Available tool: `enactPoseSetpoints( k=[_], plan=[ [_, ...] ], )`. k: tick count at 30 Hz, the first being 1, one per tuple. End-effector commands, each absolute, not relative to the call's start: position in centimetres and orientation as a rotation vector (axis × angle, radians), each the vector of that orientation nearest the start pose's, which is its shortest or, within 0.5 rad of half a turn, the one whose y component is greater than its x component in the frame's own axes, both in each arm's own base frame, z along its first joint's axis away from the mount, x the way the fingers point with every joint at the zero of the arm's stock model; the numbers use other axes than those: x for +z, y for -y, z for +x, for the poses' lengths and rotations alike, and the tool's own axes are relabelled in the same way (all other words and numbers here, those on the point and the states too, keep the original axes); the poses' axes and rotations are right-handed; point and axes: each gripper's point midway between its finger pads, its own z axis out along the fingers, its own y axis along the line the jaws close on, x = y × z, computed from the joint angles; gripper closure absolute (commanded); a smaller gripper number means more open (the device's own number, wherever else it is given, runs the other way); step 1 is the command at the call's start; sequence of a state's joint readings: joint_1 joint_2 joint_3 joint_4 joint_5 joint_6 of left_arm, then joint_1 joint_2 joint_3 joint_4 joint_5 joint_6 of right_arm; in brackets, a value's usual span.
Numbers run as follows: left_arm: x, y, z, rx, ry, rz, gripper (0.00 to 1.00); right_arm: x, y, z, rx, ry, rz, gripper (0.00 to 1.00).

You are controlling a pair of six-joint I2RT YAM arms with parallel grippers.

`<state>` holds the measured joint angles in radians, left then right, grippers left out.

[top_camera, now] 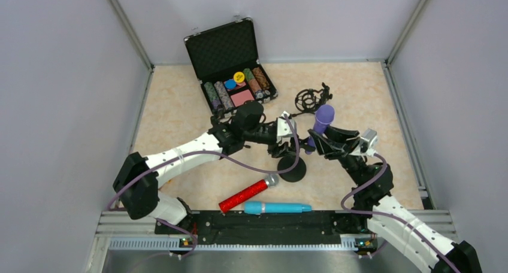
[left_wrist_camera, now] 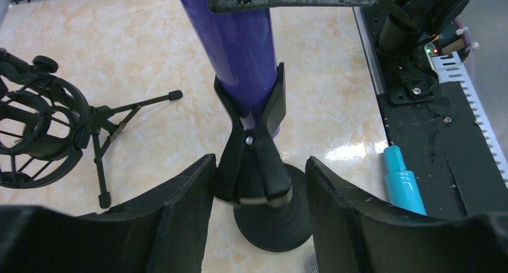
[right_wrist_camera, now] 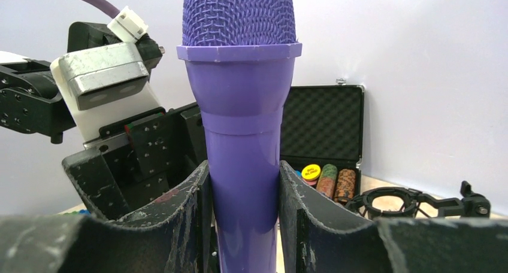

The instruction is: Attach the microphones to the stand

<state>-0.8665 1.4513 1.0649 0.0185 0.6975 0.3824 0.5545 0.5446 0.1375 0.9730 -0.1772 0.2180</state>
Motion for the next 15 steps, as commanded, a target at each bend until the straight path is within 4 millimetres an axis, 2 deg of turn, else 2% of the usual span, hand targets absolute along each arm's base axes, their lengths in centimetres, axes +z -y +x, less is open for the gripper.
enactPoseSetpoints(
  k=[1,4,6,14,15],
  plan=[
    [23.0,39.7,19.5,-1.02,-1.243,1.512,0.3,31.7,-18.1,20.6,0.825,-0.968,-0.339,1.0],
    [23.3,39.6,19.5,-1.012,-1.23,1.488,0.15,31.4,-18.4,20.9,0.813,-0.996,-0.352,1.0],
    [23.5,39.5,19.7,-1.001,-1.228,1.475,0.1,31.3,-18.6,21.1,0.798,-1.011,-0.372,1.0],
    [24.3,39.3,19.9,-0.988,-1.224,1.445,0.04,30.9,-18.9,21.7,0.754,-1.051,-0.421,1.0],
    [24.5,39.2,20.0,-0.982,-1.225,1.437,0.03,30.9,-18.9,21.6,0.754,-1.05,-0.423,0.96]
  ],
)
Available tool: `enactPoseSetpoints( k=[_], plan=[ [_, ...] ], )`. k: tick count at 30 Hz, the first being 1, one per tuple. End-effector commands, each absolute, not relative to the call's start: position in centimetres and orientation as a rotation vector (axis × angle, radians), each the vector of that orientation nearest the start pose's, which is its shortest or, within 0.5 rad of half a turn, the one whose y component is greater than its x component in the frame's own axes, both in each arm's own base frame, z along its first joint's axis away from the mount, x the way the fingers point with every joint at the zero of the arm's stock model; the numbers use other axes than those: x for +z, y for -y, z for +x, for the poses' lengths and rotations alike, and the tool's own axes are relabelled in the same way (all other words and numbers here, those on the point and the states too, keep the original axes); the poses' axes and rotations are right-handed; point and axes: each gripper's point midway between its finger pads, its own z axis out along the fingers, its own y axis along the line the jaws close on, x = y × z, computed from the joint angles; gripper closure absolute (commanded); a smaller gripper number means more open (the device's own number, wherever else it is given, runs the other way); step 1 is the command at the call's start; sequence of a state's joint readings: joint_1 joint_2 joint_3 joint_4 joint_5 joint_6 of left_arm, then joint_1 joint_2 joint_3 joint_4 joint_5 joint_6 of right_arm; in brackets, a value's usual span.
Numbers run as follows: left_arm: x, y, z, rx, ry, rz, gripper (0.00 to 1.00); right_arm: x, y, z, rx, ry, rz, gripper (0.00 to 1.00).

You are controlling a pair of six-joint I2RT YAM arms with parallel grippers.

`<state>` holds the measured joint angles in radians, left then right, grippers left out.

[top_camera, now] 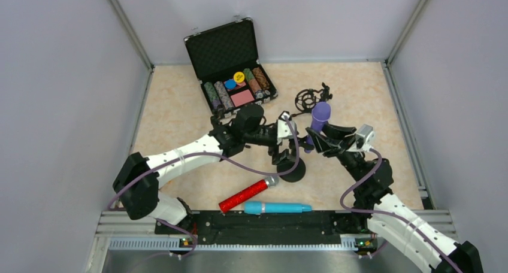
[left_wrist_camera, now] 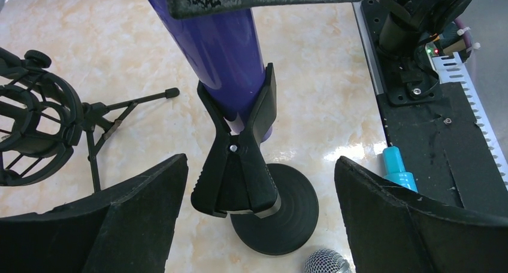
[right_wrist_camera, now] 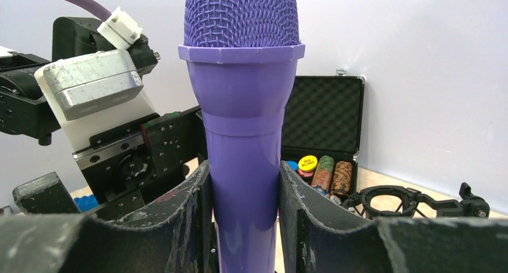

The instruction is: Attach the microphones to the stand

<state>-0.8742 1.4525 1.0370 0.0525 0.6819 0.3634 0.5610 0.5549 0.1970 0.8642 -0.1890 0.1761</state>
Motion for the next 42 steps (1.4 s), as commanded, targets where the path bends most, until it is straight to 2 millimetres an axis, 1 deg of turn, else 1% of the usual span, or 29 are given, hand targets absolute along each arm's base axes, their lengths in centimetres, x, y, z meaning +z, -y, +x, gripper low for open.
enactPoseSetpoints(
  k=[1,5,9,10,12,15,20,23,24,29,34,38,42],
  plan=[
    [24.6,39.2,20.2,-0.973,-1.231,1.426,0.03,30.8,-19.0,21.6,0.755,-1.051,-0.423,0.9],
    [25.4,38.7,21.1,-0.932,-1.268,1.356,0.01,30.9,-19.0,21.7,0.757,-1.059,-0.424,0.63],
    [26.4,38.2,21.5,-0.912,-1.258,1.292,0.01,31.1,-19.0,21.6,0.771,-1.058,-0.413,0.41],
    [26.6,38.0,21.6,-0.912,-1.257,1.276,0.01,31.1,-19.0,21.6,0.774,-1.06,-0.411,0.34],
    [27.3,37.7,21.8,-0.916,-1.249,1.246,0.01,31.0,-19.1,21.7,0.776,-1.072,-0.413,0.26],
    [28.0,37.2,22.3,-0.943,-1.261,1.208,0.01,31.2,-19.1,21.7,0.777,-1.084,-0.416,0.18],
    [29.1,36.5,22.9,-1.018,-1.26,1.167,0.01,31.8,-18.8,21.2,0.792,-1.079,-0.401,0.09],
    [29.7,36.0,22.9,-1.05,-1.239,1.176,0.01,31.9,-18.4,20.9,0.795,-1.094,-0.379,0.05],
    [30.0,35.9,22.9,-1.059,-1.229,1.182,0.01,32.2,-18.2,20.8,0.793,-1.098,-0.375,0.04],
    [31.5,34.8,22.6,-1.073,-1.187,1.182,0.01,32.2,-17.7,20.3,0.787,-1.147,-0.368,0.02],
    [32.1,34.0,22.0,-1.056,-1.143,1.187,0.01,32.1,-16.9,19.7,0.793,-1.194,-0.338,0.01],
    [30.4,33.1,20.8,-1.056,-1.158,1.224,0.01,31.8,-16.6,19.3,0.806,-1.229,-0.324,0.01],
    [27.9,32.0,20.8,-1.024,-1.26,1.195,0.01,31.3,-15.9,19.2,0.822,-1.283,-0.25,0.01]
  ],
)
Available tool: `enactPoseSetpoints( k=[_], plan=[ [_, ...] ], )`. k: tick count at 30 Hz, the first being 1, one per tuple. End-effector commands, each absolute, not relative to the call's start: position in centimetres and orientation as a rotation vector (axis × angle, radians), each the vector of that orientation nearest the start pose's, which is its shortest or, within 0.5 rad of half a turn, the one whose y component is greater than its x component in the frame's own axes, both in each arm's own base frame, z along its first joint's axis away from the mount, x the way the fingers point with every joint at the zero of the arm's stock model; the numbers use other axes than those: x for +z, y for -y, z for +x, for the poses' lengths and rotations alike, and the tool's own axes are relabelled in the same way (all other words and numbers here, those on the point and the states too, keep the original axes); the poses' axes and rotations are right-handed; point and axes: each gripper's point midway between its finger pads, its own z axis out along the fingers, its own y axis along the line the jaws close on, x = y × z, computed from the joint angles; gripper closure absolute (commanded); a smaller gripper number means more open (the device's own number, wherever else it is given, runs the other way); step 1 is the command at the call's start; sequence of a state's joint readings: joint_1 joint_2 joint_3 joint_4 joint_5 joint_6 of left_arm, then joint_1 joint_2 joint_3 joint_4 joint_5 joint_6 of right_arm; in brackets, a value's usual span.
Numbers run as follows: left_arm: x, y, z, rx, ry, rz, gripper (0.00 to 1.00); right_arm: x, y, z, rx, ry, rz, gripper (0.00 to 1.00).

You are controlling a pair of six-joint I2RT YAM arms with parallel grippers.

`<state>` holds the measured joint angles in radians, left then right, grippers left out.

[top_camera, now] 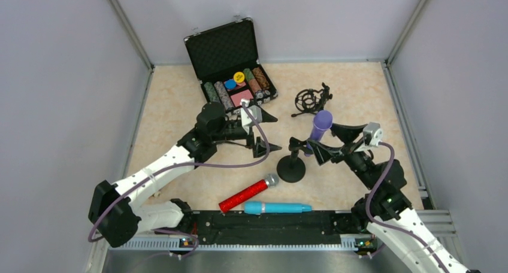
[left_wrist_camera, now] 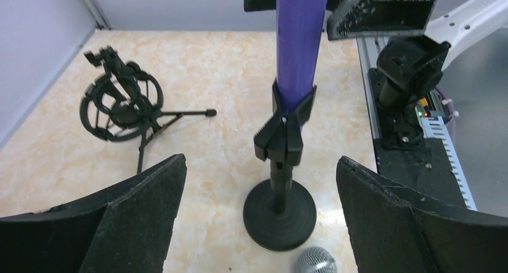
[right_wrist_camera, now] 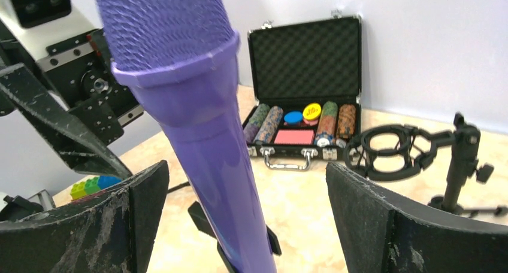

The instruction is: Attach the microphones to the stand

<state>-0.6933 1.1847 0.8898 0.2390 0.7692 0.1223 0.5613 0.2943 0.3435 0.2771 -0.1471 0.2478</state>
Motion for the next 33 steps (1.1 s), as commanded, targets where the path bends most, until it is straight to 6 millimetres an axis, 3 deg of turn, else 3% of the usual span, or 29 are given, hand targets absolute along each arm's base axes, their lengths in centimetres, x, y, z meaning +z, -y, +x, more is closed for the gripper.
enactPoseSetpoints(
  k=[1,8,15,33],
  plan=[
    [27.1,31.9,20.8,-1.021,-1.278,1.192,0.01,31.2,-15.8,19.2,0.831,-1.3,-0.231,0.01],
    [22.5,32.2,20.1,-1.131,-1.36,1.136,0.04,30.5,-16.1,18.8,0.862,-1.364,-0.231,0.01],
    [20.4,33.6,19.8,-1.228,-1.355,1.088,0.07,30.0,-16.6,18.7,0.876,-1.419,-0.253,0.01],
    [20.0,36.0,18.8,-1.339,-1.18,1.043,0.09,29.7,-16.5,18.9,0.861,-1.431,-0.255,0.01]
  ],
)
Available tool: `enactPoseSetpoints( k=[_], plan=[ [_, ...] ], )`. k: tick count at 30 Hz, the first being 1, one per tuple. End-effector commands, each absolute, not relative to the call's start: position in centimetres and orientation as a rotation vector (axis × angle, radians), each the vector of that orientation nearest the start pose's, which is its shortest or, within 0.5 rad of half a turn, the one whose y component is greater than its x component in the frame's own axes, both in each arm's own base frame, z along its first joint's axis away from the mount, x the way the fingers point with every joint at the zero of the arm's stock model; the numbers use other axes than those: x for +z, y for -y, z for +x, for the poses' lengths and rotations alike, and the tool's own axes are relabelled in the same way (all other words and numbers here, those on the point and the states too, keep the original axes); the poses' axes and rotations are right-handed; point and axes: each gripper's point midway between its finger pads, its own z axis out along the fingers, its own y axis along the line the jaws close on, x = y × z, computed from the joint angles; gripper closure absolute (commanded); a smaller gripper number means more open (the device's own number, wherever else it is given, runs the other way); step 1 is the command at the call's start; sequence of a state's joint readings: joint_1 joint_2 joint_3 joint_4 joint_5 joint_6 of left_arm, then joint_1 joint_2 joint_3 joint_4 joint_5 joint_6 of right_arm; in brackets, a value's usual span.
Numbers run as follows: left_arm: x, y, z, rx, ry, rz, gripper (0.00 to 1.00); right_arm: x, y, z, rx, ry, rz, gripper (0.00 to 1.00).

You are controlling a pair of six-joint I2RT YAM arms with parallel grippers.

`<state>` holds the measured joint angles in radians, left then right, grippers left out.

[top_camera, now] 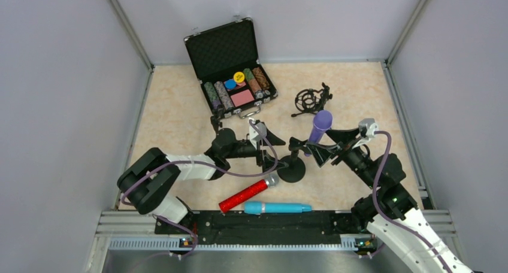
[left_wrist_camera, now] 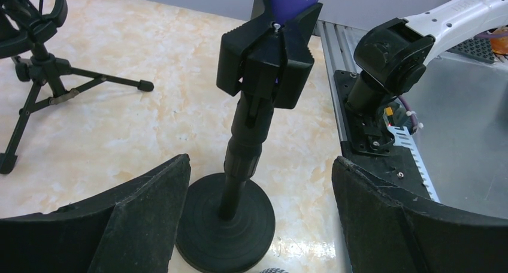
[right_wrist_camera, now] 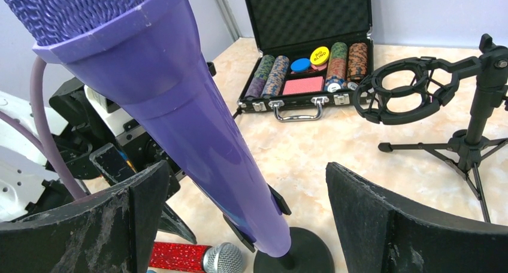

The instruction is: Attach the microphones to the stand

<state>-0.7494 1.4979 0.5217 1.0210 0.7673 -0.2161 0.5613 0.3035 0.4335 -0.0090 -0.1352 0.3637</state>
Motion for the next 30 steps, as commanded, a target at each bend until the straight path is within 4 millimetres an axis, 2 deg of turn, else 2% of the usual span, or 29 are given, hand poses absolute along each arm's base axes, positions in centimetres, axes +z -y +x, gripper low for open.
enactPoseSetpoints(
  k=[1,7,17,23,30],
  plan=[
    [20.1,36.1,18.7,-1.342,-1.165,1.047,0.09,29.8,-16.5,18.9,0.858,-1.43,-0.255,0.01],
    [20.5,36.7,18.5,-1.347,-1.078,1.047,0.1,29.8,-16.5,18.8,0.845,-1.421,-0.28,0.01],
    [21.5,38.0,17.9,-1.396,-0.943,1.047,0.18,29.2,-16.8,18.8,0.855,-1.436,-0.291,0.01],
    [21.6,39.1,18.4,-1.417,-0.937,1.044,0.21,29.2,-16.8,18.8,0.854,-1.432,-0.29,0.01],
    [21.2,39.7,19.2,-1.391,-0.942,1.045,0.32,29.4,-16.9,18.7,0.867,-1.427,-0.287,0.01]
  ],
)
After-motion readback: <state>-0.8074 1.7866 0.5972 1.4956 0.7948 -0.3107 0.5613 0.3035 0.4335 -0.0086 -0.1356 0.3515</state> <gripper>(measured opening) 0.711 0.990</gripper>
